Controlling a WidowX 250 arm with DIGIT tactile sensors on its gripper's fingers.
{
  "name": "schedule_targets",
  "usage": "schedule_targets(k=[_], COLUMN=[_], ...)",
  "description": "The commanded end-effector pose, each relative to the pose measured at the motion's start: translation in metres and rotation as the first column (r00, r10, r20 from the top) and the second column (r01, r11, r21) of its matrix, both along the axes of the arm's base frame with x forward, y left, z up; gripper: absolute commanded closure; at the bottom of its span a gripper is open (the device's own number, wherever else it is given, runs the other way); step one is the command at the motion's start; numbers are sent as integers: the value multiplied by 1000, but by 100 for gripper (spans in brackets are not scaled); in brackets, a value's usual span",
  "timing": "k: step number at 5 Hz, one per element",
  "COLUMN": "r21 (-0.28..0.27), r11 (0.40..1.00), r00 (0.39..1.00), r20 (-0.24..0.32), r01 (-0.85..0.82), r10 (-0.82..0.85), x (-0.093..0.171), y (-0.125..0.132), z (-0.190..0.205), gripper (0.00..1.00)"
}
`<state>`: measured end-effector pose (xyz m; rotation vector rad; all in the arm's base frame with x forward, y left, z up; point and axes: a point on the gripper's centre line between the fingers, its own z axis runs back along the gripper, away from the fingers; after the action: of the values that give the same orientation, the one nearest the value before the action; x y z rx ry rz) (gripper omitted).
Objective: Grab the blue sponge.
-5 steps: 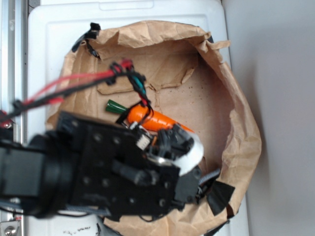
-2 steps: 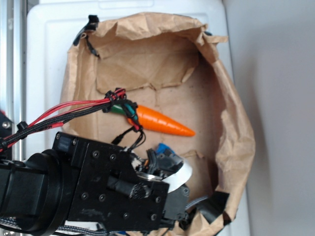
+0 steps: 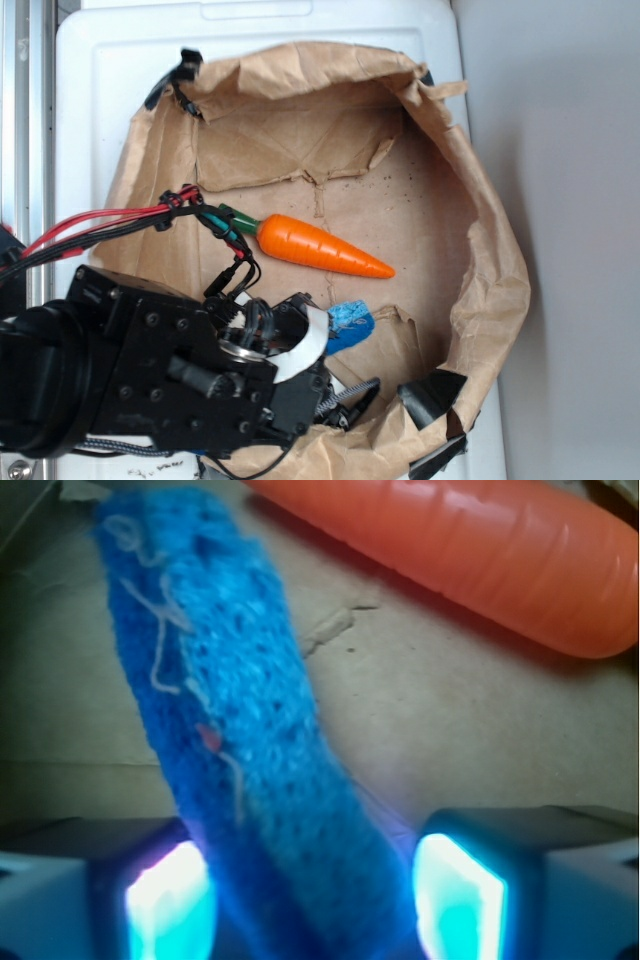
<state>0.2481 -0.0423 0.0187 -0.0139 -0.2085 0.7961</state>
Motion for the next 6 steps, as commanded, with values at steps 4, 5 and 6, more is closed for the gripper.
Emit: schedule_targets(k=[4,5,6], r21=[-39,24,31], r11=[976,983,992], r00=[969,977,990], r20=[115,117,73], r01=[-215,-182,-126], r10=[218,178,123], x=[83,98,88], y=[21,44,59], z=[118,137,158], gripper=[100,100,100])
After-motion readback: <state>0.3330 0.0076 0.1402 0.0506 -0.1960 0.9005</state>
